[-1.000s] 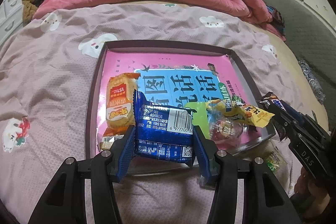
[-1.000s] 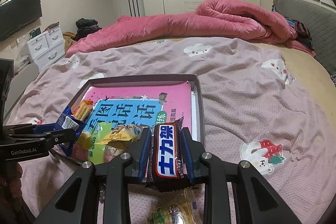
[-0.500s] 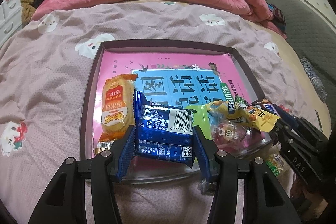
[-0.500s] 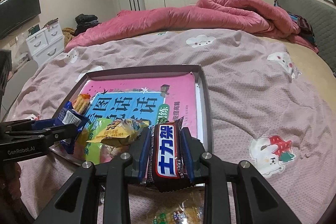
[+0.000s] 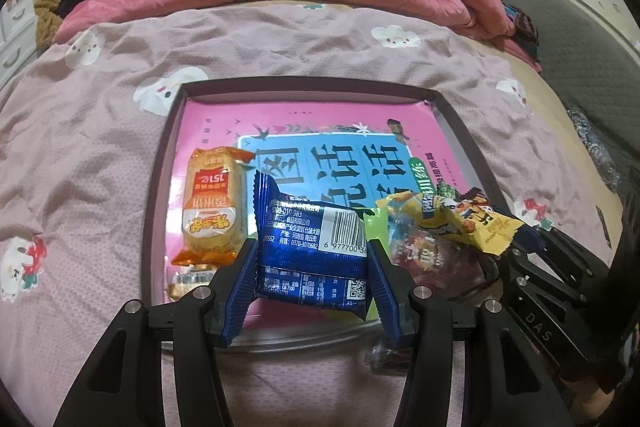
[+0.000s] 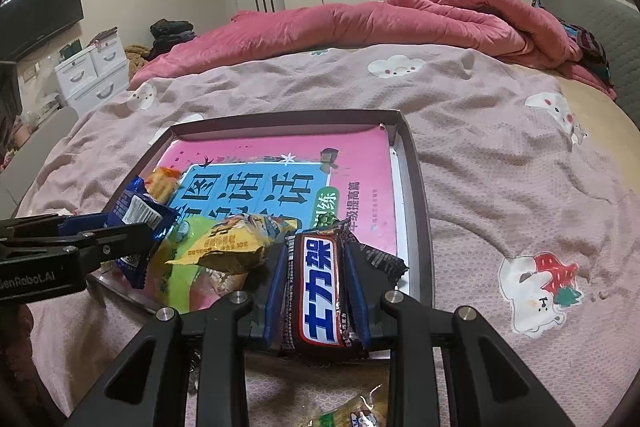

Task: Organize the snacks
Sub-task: 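Carry the blue biscuit over the tray with the left gripper while the right carries the chocolate bar, then lower the biscuit into the tray and open the left gripper while the right releases the chocolate bar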

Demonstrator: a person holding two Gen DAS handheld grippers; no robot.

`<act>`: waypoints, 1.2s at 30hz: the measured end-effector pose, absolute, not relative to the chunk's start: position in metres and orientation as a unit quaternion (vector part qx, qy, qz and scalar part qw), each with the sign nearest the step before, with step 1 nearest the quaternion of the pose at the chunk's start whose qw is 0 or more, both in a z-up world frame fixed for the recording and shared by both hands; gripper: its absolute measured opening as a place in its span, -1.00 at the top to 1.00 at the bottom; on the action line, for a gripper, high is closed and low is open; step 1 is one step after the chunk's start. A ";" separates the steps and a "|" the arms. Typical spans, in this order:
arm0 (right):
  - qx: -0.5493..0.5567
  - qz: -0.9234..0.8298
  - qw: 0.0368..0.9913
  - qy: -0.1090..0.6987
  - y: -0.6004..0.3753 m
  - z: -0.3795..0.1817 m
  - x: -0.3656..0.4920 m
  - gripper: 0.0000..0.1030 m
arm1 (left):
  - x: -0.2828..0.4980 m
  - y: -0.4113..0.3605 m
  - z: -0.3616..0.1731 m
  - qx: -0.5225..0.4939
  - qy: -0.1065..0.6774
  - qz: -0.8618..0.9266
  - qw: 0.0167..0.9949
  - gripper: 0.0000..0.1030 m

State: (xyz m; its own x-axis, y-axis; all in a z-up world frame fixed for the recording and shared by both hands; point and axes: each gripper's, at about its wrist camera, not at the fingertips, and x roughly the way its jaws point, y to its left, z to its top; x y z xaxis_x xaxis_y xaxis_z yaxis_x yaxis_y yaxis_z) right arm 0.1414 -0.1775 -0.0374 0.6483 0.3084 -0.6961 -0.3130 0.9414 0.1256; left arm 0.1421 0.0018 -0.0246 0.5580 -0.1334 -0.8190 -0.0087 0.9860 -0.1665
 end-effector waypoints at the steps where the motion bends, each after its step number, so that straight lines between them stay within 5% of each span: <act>1: -0.003 0.171 0.908 0.383 -0.178 -0.037 0.141 0.42 | 0.143 0.000 -0.025 -0.074 0.470 -0.037 0.879 -0.07; 36: -0.015 0.150 0.912 0.382 -0.193 -0.032 0.124 0.31 | 0.146 0.001 -0.023 -0.081 0.459 -0.044 0.884 -0.11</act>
State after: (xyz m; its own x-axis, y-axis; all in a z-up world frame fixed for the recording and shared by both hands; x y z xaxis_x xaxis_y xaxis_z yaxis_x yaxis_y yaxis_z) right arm 0.1242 -0.1926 -0.0317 0.6641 0.2612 -0.7006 -0.2848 0.9547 0.0860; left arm 0.1465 0.0013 -0.0234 0.5746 -0.1517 -0.8042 0.0021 0.9829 -0.1839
